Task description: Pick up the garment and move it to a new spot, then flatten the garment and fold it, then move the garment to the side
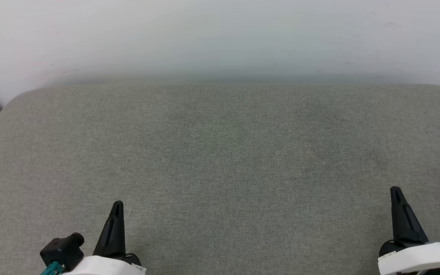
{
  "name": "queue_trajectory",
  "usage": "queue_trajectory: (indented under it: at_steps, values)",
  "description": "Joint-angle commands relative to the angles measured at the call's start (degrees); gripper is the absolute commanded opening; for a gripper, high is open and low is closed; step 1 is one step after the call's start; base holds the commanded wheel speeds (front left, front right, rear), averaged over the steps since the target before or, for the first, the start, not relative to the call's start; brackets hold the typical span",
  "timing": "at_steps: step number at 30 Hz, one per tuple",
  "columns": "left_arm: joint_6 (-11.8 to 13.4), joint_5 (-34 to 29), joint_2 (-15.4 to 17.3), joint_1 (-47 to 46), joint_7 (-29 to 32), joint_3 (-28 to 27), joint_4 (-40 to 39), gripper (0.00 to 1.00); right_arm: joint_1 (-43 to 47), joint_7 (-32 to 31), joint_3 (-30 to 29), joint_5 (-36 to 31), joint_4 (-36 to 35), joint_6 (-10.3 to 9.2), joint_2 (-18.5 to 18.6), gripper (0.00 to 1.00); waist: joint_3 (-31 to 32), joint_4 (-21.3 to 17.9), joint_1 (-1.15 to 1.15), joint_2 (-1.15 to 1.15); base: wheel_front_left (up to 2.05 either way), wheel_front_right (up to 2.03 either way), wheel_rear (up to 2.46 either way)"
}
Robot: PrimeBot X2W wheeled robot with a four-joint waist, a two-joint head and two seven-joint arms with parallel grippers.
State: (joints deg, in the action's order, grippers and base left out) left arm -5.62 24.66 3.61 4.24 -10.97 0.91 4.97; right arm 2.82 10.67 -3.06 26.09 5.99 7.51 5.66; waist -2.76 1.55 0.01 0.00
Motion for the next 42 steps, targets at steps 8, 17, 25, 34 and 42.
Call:
queue_trajectory:
  at_steps: [8, 17, 25, 34, 42]
  values:
    - [-0.49, 9.46, 0.62, -2.55, 1.89, -0.80, 0.72, 0.00, -2.70, -2.04, -0.27, 9.21, 0.37, -0.01, -0.06, 0.00, 0.20, -0.12, 0.00, 0.00, 0.00, 0.00, 0.00]
    - [-0.71, 17.56, 0.73, -3.66, 3.71, -1.35, 1.74, 0.00, -3.62, -3.85, -0.46, 17.08, 1.35, -0.01, -0.25, 0.00, 0.42, -0.25, 0.00, 0.00, 0.00, 0.00, 0.00]
    - [-0.93, 25.64, 0.77, -4.74, 5.60, -2.00, 2.81, 0.00, -4.53, -5.73, -0.70, 24.93, 2.36, -0.01, -0.48, 0.00, 0.65, -0.39, -0.01, 0.00, 0.00, 0.00, 0.00]
    - [-1.04, 32.19, 0.76, -5.62, 7.17, -2.54, 3.71, 0.00, -5.20, -7.33, -0.94, 31.32, 3.19, -0.01, -0.70, 0.00, 0.86, -0.52, -0.01, 0.00, 0.00, 0.00, 0.00]
    - [-1.20, 37.54, 0.74, -6.44, 8.47, -3.00, 4.47, 0.00, -5.86, -8.66, -1.13, 36.50, 3.89, -0.01, -0.90, 0.00, 1.05, -0.63, -0.01, 0.00, 0.00, 0.00, 0.00]
